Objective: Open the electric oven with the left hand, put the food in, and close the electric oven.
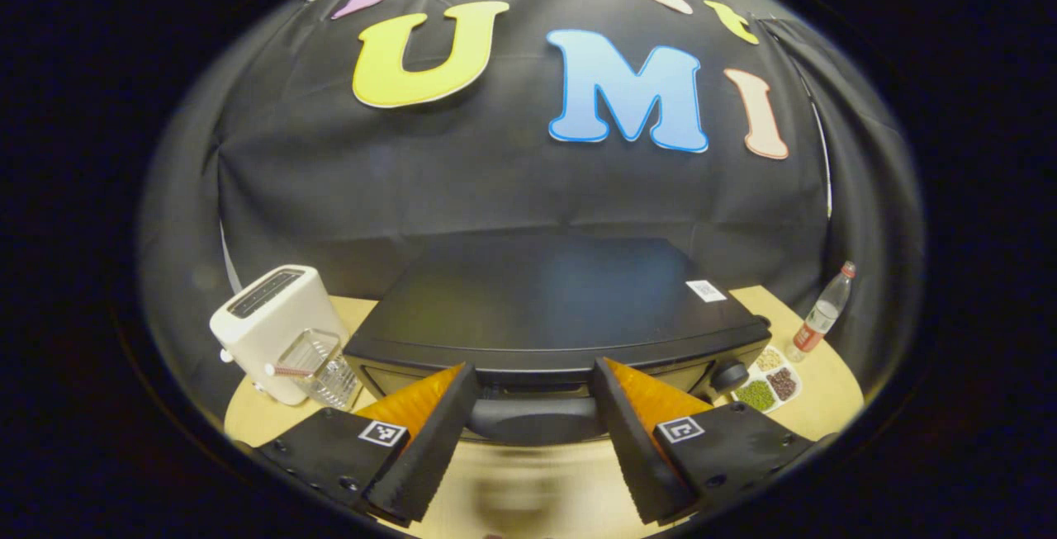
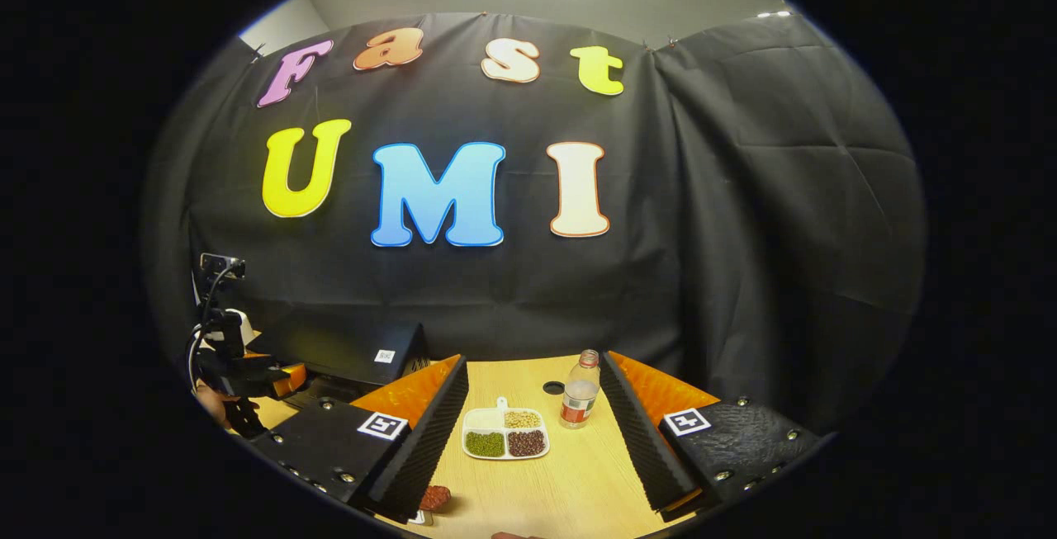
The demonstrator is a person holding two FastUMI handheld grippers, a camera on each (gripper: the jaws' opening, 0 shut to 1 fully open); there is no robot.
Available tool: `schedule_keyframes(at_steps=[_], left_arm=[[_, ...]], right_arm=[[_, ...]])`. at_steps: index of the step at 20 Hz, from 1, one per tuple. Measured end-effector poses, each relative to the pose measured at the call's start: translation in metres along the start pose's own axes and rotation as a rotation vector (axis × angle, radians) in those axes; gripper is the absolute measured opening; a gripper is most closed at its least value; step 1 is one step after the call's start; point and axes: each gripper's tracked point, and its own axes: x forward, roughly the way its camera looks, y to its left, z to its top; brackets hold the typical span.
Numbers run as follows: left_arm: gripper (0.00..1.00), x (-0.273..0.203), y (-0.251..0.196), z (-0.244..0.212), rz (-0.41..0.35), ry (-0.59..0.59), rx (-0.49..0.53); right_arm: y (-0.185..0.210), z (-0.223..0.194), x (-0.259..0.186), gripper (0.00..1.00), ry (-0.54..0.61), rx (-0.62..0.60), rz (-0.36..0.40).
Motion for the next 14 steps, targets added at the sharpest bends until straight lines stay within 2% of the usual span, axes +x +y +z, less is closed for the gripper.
schedule_keyframes(at_steps=[1, 2, 5, 9, 13, 14], left_arm=[[0.92, -0.002, 0.000, -0.001, 0.000, -0.005, 0.007], [0.97, -0.005, 0.000, -0.002, -0.001, -0.003, -0.003], [0.95, -0.014, -0.002, -0.008, -0.004, 0.006, -0.006], [0.97, -0.030, -0.003, -0.020, -0.003, 0.016, -0.019], [0.95, -0.044, -0.004, -0.033, -0.003, 0.036, -0.029], [0.97, -0.047, -0.004, -0.036, -0.006, 0.042, -0.033]], right_arm=[[0.001, -0.002, 0.000, 0.97, 0.002, 0.005, 0.001], [0.003, -0.003, -0.001, 0.97, 0.005, 0.010, 0.003], [0.006, -0.003, -0.004, 0.97, -0.002, 0.013, 0.013], [0.009, 0.000, -0.009, 0.97, -0.015, 0.014, 0.026], [0.011, 0.003, -0.016, 0.97, -0.027, 0.012, 0.036], [0.012, 0.005, -0.017, 0.97, -0.030, 0.011, 0.038]])
